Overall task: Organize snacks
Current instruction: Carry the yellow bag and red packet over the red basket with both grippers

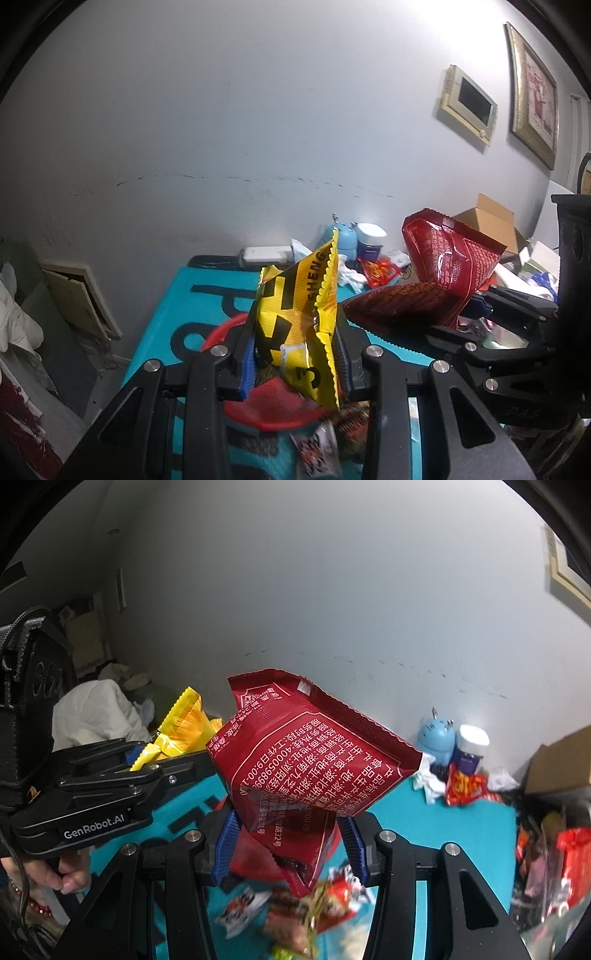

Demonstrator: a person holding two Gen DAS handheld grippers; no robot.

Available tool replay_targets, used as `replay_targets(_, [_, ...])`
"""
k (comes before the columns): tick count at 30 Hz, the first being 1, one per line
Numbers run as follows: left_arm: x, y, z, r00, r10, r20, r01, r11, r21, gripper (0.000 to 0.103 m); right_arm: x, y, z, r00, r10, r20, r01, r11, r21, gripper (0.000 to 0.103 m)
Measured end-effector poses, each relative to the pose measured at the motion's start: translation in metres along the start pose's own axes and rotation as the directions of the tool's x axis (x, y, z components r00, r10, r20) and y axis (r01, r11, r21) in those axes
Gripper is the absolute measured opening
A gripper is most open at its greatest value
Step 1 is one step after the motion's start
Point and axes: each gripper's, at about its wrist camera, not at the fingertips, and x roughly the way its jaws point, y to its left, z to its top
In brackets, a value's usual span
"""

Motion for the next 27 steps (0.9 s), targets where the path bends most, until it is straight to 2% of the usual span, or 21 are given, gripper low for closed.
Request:
replay_targets(7, [0.036,0.021,0.005,1.000,0.028,-0.010,-0.028,1.000,-0.004,0.033,0.042,-0.010,0.008,1.000,-0.003,-0.026,0.003,1.000,0.007,0.049])
replay_targets(14, [0.077,0.038,-0.005,0.993,0.073,-0.090,-0.075,0.997,-0.028,0.033,0.085,-0.018,0.003,0.997,-0.010,-0.076,0.013,0.999,0.031,0.049])
replay_targets(19, [0.102,0.042,-0.015,0.985,0.074,-0.156,-0.078,0.997,-0.024,0.033,0.108,-0.022,-0.008,0.992,-0.020,-0.126,0.023,0.999,0.025,0.049])
replay_targets(27, [0.135,0.041,-0.038,0.947,0.078,-0.311,-0.088,0.996,-0.017,0.033,0.132,-0.026,-0.023,0.977,-0.032,-0.211,0.038,0.999,0.024,0.050])
